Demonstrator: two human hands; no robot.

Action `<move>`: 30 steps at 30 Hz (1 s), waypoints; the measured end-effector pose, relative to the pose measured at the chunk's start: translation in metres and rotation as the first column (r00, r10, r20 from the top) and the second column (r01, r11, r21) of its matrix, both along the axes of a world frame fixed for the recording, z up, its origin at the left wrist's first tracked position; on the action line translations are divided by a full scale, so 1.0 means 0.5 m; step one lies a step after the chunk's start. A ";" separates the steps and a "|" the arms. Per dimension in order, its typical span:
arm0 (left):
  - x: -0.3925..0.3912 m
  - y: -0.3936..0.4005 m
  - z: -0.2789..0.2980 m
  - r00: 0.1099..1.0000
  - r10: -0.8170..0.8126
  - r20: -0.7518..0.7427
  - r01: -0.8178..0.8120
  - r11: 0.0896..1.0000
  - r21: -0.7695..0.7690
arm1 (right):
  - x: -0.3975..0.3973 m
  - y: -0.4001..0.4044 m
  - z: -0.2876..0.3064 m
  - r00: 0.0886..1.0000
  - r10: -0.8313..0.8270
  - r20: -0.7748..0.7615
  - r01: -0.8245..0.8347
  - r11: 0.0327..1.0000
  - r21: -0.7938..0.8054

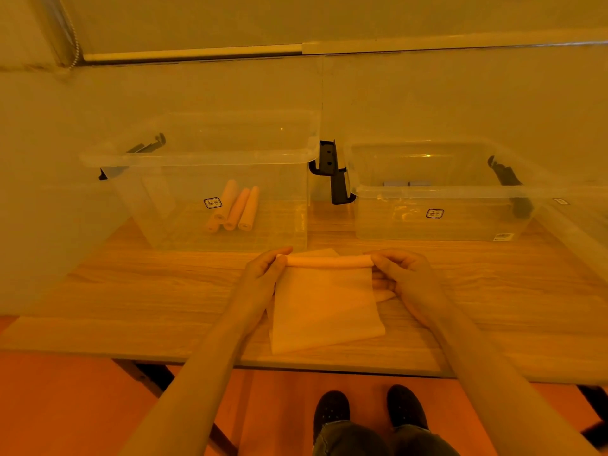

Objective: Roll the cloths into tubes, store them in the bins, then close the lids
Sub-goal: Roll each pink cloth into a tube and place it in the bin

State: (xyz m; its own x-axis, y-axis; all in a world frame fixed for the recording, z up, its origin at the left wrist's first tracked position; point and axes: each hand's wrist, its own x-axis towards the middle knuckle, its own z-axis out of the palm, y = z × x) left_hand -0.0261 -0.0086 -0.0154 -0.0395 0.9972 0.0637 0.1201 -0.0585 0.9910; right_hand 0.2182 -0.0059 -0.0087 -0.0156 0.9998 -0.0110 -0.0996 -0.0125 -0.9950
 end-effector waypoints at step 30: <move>0.006 -0.016 0.024 0.993 -0.029 0.118 0.041 0.994 -0.101 | -0.012 -0.019 0.015 0.979 0.091 0.183 -0.097 0.995 0.020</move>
State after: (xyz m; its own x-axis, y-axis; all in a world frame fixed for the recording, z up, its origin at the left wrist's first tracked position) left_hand -0.0230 -0.0164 -0.0032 -0.0053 0.9991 -0.0425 0.0031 0.0425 0.9991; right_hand 0.2120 -0.0156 -0.0014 -0.1098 0.9939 0.0060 0.0833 0.0152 -0.9964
